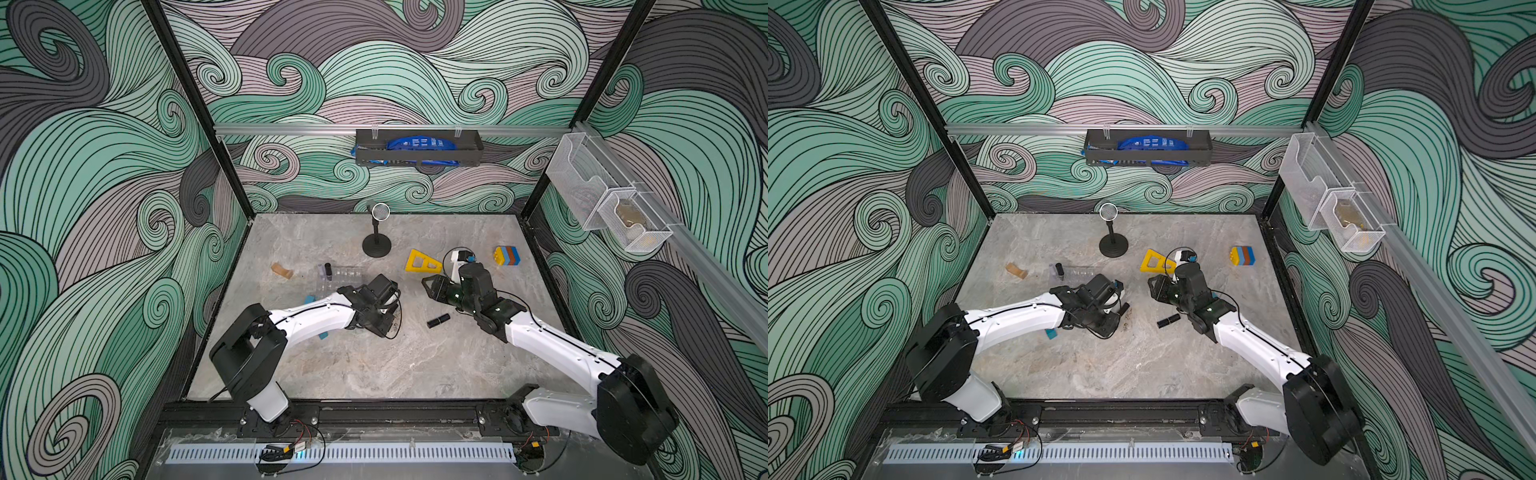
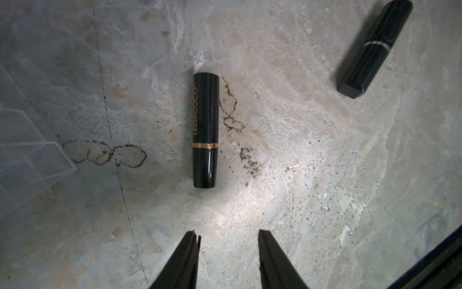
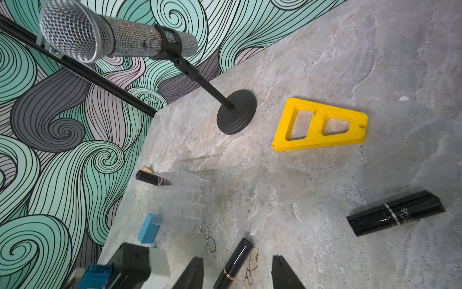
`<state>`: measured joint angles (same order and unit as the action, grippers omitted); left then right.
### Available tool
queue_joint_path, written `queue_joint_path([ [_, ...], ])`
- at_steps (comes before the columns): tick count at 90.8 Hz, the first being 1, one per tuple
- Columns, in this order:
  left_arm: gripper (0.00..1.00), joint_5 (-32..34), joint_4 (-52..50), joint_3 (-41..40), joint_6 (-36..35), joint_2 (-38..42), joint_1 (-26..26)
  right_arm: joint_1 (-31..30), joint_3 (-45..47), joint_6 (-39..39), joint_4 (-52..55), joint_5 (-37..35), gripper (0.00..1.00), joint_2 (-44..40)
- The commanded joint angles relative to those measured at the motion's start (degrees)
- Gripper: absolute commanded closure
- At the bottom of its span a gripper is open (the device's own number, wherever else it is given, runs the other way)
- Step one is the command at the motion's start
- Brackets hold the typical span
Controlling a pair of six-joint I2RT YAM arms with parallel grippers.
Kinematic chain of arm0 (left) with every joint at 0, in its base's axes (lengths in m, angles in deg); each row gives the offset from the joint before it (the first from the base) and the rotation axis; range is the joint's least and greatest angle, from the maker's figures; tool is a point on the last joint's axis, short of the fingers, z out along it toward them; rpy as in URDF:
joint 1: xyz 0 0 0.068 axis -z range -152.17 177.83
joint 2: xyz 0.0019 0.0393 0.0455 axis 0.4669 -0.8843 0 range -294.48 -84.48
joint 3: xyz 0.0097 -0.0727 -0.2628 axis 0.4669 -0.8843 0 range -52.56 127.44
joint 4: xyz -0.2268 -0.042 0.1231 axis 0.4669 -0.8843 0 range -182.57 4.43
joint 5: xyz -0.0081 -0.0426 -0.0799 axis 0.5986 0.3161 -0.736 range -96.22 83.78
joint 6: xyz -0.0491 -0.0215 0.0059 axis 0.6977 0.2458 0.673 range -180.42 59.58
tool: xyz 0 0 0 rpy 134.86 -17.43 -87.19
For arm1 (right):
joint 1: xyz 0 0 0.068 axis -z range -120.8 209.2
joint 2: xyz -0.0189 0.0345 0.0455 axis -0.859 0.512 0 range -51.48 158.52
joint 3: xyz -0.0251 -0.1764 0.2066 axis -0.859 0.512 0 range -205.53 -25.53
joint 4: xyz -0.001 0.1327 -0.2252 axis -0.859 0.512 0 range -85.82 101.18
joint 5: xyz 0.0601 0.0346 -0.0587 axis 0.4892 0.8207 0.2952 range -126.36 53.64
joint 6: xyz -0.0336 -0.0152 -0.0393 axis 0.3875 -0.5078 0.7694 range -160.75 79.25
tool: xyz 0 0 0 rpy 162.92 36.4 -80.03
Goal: Arrange the lipsticks in the organizer
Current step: Pick up the lipstick at the center of the board.
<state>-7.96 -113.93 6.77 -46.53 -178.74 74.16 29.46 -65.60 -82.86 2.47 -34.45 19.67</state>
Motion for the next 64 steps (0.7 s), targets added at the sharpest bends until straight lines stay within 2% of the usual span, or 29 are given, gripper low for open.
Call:
queue_joint_path([
  [1,0.58,0.41,-2.08,4.51,-1.82,-3.43,0.34,0.59,-0.33,1.41,0.77,2.99,0.51,0.65],
  [36,0.6,6.13,-2.47,10.02,-4.56,-12.03,0.65,0.69,0.93,2.4,-0.1,3.77,0.51,0.63],
  [64,0.68,10.03,-3.5,11.74,-5.32,-17.25,1.83,0.73,0.57,2.44,-0.18,4.14,0.51,1.08],
])
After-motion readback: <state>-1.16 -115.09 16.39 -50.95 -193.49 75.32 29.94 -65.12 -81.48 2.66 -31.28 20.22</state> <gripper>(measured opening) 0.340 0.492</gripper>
